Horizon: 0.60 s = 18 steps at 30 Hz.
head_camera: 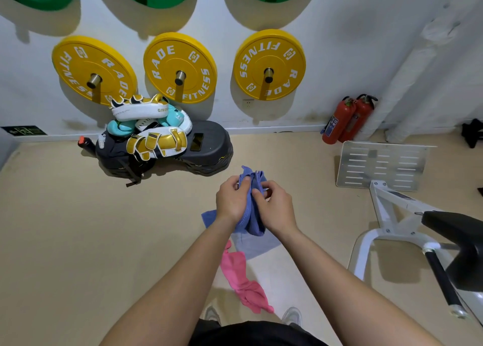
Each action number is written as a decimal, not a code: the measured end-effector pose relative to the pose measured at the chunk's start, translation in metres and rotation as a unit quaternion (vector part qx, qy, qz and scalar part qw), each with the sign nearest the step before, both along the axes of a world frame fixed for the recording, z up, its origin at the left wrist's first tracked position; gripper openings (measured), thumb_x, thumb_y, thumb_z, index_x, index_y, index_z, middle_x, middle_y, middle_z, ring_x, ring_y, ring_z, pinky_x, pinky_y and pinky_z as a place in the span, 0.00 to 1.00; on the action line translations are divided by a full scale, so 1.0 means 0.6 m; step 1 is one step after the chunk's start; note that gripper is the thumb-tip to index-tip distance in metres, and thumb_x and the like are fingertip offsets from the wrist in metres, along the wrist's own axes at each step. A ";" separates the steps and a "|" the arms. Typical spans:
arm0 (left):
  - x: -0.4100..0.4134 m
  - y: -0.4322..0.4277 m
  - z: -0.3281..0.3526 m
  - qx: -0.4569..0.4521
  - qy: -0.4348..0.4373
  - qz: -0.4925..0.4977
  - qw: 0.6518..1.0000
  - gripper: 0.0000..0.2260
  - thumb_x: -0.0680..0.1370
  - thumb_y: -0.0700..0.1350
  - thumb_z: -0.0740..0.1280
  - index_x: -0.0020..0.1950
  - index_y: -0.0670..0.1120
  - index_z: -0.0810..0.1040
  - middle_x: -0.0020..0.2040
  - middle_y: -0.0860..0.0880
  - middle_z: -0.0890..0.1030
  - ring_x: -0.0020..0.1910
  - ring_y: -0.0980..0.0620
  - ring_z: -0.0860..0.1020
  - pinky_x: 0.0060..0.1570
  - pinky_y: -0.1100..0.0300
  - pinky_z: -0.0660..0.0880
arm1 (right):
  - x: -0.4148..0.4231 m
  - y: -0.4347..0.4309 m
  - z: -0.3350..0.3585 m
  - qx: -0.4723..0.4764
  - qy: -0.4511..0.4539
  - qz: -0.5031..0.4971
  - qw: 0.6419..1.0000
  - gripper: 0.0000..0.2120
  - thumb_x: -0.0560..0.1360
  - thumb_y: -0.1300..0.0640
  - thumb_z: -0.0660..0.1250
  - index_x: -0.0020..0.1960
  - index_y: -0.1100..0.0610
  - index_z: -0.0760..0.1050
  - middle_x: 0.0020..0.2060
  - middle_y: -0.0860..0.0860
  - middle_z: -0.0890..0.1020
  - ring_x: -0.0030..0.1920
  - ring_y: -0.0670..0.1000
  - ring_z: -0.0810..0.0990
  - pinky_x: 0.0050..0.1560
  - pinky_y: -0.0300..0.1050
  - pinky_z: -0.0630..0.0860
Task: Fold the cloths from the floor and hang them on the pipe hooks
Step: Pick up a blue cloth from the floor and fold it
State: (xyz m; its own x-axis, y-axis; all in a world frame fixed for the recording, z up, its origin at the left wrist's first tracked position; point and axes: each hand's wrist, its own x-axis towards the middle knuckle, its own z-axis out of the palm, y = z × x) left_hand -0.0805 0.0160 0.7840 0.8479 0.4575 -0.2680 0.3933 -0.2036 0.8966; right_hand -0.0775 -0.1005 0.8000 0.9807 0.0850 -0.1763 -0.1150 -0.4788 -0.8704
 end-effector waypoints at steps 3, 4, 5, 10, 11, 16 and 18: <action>-0.006 0.001 0.007 0.009 0.002 0.010 1.000 0.19 0.80 0.55 0.64 0.41 0.40 0.77 0.39 0.41 0.81 0.34 0.49 0.72 0.40 0.51 0.73 | -0.006 -0.005 0.009 -0.013 0.005 0.017 1.000 0.05 0.75 0.54 0.69 0.49 0.53 0.78 0.34 0.49 0.81 0.39 0.50 0.80 0.43 0.45 0.75; -0.008 -0.001 0.010 0.004 -0.001 0.007 1.000 0.18 0.81 0.55 0.63 0.42 0.41 0.79 0.39 0.43 0.82 0.35 0.49 0.73 0.41 0.52 0.74 | -0.006 -0.005 0.009 -0.013 0.009 0.014 1.000 0.05 0.74 0.53 0.70 0.48 0.53 0.78 0.34 0.49 0.81 0.39 0.50 0.81 0.44 0.45 0.76; -0.011 -0.003 0.013 -0.003 -0.003 -0.001 1.000 0.17 0.81 0.55 0.63 0.42 0.43 0.80 0.38 0.45 0.82 0.36 0.48 0.76 0.42 0.53 0.75 | -0.006 -0.004 0.009 -0.007 0.014 0.009 1.000 0.04 0.74 0.53 0.70 0.47 0.53 0.78 0.33 0.49 0.81 0.38 0.51 0.81 0.45 0.46 0.77; -0.019 -0.002 0.025 -0.030 -0.004 -0.065 0.997 0.22 0.76 0.62 0.62 0.44 0.44 0.80 0.40 0.43 0.82 0.39 0.44 0.77 0.49 0.43 0.77 | -0.009 -0.006 0.015 0.097 0.080 0.014 0.992 0.14 0.73 0.62 0.60 0.54 0.55 0.81 0.36 0.52 0.84 0.34 0.53 0.83 0.35 0.47 0.79; -0.020 0.004 0.024 -0.036 -0.007 -0.075 0.996 0.23 0.73 0.64 0.64 0.45 0.43 0.80 0.41 0.41 0.82 0.40 0.42 0.78 0.50 0.41 0.76 | -0.009 -0.009 0.019 0.121 0.099 0.037 0.987 0.16 0.73 0.65 0.59 0.55 0.55 0.81 0.37 0.53 0.85 0.33 0.53 0.83 0.33 0.45 0.77; -0.022 0.041 0.034 0.015 -0.018 -0.135 0.991 0.06 0.77 0.45 0.68 0.53 0.49 0.82 0.47 0.50 0.85 0.49 0.48 0.82 0.55 0.44 0.78 | -0.003 -0.037 0.012 0.002 0.003 0.127 0.992 0.18 0.72 0.64 0.64 0.58 0.49 0.79 0.43 0.44 0.79 0.42 0.47 0.77 0.45 0.41 0.73; -0.025 0.053 0.044 0.046 -0.018 -0.189 0.981 0.07 0.77 0.42 0.67 0.53 0.50 0.82 0.47 0.51 0.84 0.49 0.49 0.81 0.53 0.47 0.78 | 0.003 -0.054 0.002 -0.092 -0.077 0.093 0.989 0.26 0.67 0.58 0.71 0.64 0.51 0.72 0.55 0.49 0.74 0.54 0.50 0.73 0.54 0.44 0.72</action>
State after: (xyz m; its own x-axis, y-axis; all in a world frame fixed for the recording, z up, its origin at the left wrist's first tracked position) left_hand -0.0952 0.0477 0.8106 0.9698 0.1289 -0.2072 0.2423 -0.4100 0.8793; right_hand -0.0755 -0.1329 0.8014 0.9677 0.2459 -0.0558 0.1159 -0.6305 -0.7675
